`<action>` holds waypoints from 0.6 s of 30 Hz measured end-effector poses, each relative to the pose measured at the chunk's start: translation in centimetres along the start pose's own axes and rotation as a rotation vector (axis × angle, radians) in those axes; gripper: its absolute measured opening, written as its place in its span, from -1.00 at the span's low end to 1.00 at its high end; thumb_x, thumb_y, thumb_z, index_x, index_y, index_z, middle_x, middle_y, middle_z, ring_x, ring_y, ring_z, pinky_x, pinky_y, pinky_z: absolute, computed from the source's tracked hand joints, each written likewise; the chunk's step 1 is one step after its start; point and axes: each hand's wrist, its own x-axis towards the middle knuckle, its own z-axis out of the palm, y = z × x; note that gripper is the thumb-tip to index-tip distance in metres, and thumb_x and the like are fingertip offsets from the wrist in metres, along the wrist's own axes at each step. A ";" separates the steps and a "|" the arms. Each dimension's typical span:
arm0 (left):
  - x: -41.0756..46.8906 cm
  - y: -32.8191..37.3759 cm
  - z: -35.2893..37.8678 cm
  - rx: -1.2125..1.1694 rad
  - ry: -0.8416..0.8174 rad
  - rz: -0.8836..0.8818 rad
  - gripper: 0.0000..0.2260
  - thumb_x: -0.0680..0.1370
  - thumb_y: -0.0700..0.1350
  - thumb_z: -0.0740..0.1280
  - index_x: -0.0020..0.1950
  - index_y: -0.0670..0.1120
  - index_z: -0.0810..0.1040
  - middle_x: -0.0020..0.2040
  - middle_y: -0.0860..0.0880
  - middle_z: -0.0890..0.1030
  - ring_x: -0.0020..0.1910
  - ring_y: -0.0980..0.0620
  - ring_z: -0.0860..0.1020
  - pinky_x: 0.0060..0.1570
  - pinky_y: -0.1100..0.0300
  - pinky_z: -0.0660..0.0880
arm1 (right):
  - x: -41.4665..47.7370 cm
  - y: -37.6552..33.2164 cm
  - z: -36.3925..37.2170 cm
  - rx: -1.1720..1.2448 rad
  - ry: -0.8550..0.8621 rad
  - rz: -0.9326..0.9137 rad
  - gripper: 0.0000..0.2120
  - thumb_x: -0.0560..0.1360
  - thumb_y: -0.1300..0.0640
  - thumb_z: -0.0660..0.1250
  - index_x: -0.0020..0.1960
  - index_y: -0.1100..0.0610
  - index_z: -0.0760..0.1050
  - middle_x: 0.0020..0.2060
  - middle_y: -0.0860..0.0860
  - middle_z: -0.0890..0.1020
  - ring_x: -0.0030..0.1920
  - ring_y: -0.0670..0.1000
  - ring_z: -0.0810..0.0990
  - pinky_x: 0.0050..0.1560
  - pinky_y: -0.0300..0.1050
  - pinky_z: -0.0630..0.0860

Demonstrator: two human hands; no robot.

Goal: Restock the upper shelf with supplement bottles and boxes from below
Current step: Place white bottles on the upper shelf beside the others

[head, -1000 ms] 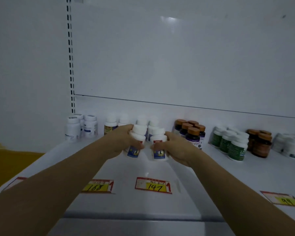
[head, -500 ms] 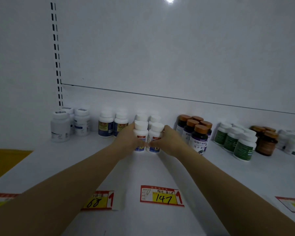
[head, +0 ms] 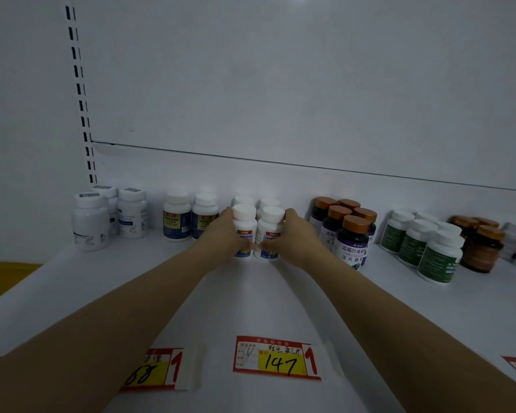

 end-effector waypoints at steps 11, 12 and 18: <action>-1.0 0.4 0.0 0.087 -0.008 -0.022 -0.42 0.29 -0.35 0.50 0.26 -0.16 0.42 0.05 -0.05 0.58 0.10 -0.05 0.56 -0.08 0.23 0.50 | 1.4 -2.6 -4.5 -0.151 -0.077 -0.088 -0.28 0.46 -0.05 0.38 0.49 0.14 0.16 0.40 0.12 0.34 0.35 0.13 0.38 0.25 -0.10 0.38; -1.3 0.5 0.0 0.100 -0.016 -0.023 -0.41 0.30 -0.36 0.49 0.29 -0.14 0.42 0.06 -0.04 0.58 0.09 -0.01 0.55 -0.12 0.30 0.46 | 1.8 -3.3 -4.9 -0.190 -0.059 -0.131 -0.37 0.49 -0.05 0.33 0.47 0.12 0.22 0.40 0.11 0.36 0.35 0.12 0.39 0.27 -0.09 0.37; -1.6 0.4 -0.3 0.150 -0.027 -0.102 -0.48 0.35 -0.27 0.51 0.27 -0.17 0.43 0.21 -0.09 0.56 0.15 -0.04 0.52 0.00 0.23 0.38 | 4.7 -6.4 -3.2 -0.383 -0.132 -0.276 -0.62 0.57 0.02 0.23 0.34 0.11 0.44 0.31 0.06 0.50 0.30 0.05 0.44 0.13 -0.23 0.33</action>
